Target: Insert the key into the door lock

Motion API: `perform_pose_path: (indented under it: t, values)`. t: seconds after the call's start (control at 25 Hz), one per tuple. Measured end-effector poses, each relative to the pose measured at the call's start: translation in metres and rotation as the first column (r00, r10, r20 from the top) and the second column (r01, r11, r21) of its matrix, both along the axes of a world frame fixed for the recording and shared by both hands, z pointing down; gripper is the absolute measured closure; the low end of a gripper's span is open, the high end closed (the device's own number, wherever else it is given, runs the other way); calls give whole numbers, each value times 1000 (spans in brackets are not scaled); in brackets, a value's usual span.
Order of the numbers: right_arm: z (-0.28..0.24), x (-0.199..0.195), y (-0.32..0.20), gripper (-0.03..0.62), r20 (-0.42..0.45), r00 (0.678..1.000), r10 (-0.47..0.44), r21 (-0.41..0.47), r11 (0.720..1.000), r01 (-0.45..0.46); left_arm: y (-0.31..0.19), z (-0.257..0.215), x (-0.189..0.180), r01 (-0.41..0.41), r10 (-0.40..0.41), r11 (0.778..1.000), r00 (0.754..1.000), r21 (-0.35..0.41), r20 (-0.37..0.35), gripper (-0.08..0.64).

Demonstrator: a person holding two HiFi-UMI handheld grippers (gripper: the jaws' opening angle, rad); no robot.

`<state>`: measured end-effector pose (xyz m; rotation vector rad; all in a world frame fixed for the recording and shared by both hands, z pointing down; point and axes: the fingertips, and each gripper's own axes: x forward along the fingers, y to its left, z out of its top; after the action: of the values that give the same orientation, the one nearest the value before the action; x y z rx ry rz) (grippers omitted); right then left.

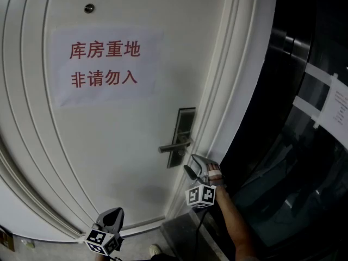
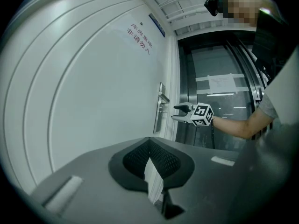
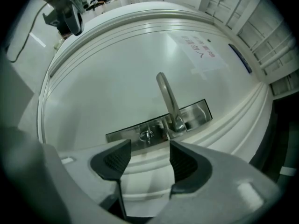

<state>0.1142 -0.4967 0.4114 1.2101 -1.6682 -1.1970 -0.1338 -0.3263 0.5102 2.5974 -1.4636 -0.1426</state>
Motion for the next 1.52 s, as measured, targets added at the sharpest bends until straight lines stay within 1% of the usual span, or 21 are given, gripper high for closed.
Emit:
perform_pose_path:
  t: [0.04,0.2,0.32,0.36,0.4,0.44,0.52,0.56,0.64,0.72,0.8,0.84,0.92,1.04,1.12,1.16,1.32,1.52]
  values:
    - [0,1,4,338,7,1000,6,-5,1000,-6,2,-1,2,-4,4,1000,1000,1,2,557]
    - [-6,4,25,437,48,998,31,-5,1000,-31,10,-1,6,-13,13,1000,1000,-4,9,557]
    - [-10,7,39,502,81,996,28,27,999,-31,15,-1,8,-22,22,1000,1000,-3,15,557]
    - [-12,7,45,542,96,995,26,41,999,-30,16,-2,8,-25,25,1000,1000,-1,16,557]
    - [-15,7,52,571,118,993,23,50,998,-29,17,-2,8,-27,27,1000,1000,0,17,557]
    - [-18,6,58,585,145,989,18,54,998,-26,18,-3,8,-28,28,1000,999,2,18,557]
    - [-19,8,69,591,217,976,7,48,999,-17,20,-5,9,-33,33,999,999,7,21,557]
    - [-19,10,74,591,264,965,2,38,999,-12,20,-6,9,-38,38,999,999,10,22,557]
    - [-17,15,83,591,364,932,-2,13,1000,-3,21,-9,11,-49,49,999,999,15,24,557]
    - [-10,21,91,591,445,896,0,-7,1000,3,23,-10,12,-60,60,998,998,15,29,557]
    - [-4,24,101,591,525,851,-1,-27,999,18,25,-9,13,-68,67,998,997,12,31,557]
    - [-3,25,106,591,570,822,-6,-38,999,33,25,-9,13,-71,70,997,997,12,32,557]
    - [-1,26,116,591,658,753,-9,-56,997,61,25,-11,14,-78,77,997,996,16,34,557]
    - [11,29,129,591,761,649,16,-94,992,86,27,-15,17,-91,90,996,995,26,37,557]
    - [23,28,137,591,802,596,42,-124,987,98,28,-16,18,-97,96,995,995,31,40,557]
    - [29,27,141,591,815,577,54,-136,986,100,28,-17,18,-100,98,994,994,32,41,557]
    - [47,25,156,591,853,514,91,-166,981,101,30,-17,20,-107,106,994,993,32,44,557]
    - [63,21,176,591,889,439,128,-203,971,127,34,-13,27,-122,121,992,992,29,45,557]
